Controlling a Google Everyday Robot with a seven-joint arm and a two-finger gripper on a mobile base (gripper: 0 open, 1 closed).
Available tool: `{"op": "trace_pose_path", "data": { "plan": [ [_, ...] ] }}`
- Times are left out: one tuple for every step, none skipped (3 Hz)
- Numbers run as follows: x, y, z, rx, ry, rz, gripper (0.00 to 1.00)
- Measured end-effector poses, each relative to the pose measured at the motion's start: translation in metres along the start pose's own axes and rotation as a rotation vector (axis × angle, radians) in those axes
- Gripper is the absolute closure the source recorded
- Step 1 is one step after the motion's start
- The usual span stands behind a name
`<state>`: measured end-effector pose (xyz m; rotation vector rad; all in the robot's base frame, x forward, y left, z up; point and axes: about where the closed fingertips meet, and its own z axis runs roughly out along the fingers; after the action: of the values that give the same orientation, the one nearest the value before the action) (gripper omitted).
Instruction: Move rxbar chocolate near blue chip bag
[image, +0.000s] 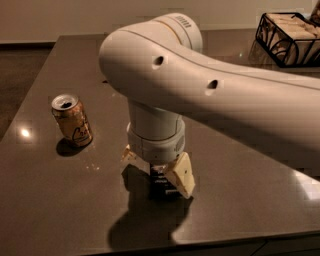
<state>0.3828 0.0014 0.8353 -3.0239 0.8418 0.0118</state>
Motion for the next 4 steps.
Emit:
{"op": "trace_pose_path", "data": {
  "plan": [
    [0.007,-0.001,0.001,-0.01,-0.002,0.006,0.49],
    [0.016,0.0,-0.002,-0.006,-0.004,0.024,0.71],
    [0.023,-0.003,-0.008,0.008,0.005,0.039,0.95],
    [0.043,-0.024,-0.018,0.061,0.084,0.133,1.0]
  ]
}}
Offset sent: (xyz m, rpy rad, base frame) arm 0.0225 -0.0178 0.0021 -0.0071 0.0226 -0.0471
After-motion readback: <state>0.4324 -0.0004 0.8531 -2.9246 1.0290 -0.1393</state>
